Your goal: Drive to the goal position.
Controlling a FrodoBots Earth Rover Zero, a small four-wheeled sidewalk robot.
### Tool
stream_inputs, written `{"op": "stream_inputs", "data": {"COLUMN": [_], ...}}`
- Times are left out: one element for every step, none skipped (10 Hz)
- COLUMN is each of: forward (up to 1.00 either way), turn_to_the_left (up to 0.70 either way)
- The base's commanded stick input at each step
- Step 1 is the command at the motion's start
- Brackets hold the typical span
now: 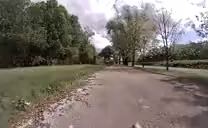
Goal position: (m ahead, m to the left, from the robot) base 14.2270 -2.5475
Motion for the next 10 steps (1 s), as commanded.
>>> {"op": "stream_inputs", "data": {"forward": [1.00,1.00,1.00,1.00,1.00,1.00,1.00,1.00,1.00,1.00], "turn_to_the_left": [0.00,0.00,0.00,0.00,0.00,0.00,0.00,0.00,0.00,0.00]}}
